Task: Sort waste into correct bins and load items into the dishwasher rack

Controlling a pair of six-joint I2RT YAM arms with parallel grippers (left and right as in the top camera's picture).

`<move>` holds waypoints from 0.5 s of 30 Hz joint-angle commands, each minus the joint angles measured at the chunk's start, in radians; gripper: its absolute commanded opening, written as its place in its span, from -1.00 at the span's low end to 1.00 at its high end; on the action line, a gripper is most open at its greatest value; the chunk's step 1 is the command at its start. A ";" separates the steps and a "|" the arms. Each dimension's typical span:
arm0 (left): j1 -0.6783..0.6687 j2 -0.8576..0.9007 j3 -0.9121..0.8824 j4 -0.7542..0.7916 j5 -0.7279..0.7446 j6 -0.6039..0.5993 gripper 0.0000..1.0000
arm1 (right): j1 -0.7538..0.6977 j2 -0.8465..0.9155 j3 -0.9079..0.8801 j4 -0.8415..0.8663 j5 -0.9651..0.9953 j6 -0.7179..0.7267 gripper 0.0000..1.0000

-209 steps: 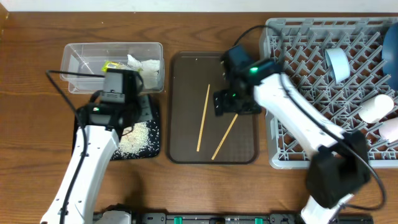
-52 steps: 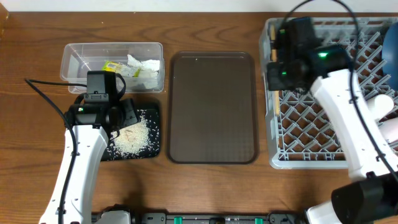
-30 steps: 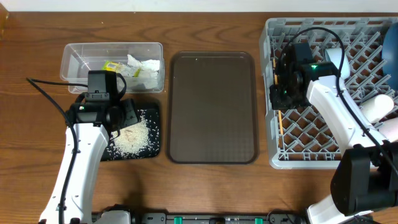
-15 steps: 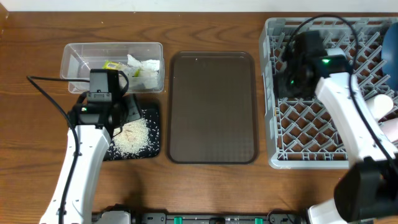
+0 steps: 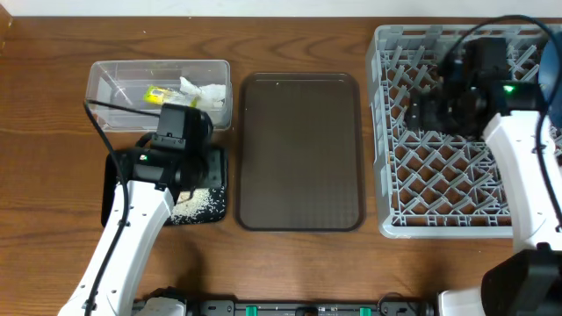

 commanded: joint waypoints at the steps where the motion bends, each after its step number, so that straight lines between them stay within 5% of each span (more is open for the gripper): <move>1: 0.000 -0.002 0.002 -0.048 0.006 0.017 0.32 | -0.022 -0.007 0.011 -0.031 -0.028 -0.006 0.86; 7: 0.000 -0.125 -0.019 -0.064 0.005 0.025 0.31 | -0.018 -0.052 -0.034 -0.056 -0.023 -0.006 0.98; 13: 0.000 -0.397 -0.124 -0.044 -0.057 0.023 0.33 | -0.017 -0.307 -0.266 0.141 -0.023 -0.006 0.98; 15: 0.000 -0.509 -0.160 -0.045 -0.077 0.011 0.65 | -0.017 -0.433 -0.369 0.222 -0.023 -0.006 0.98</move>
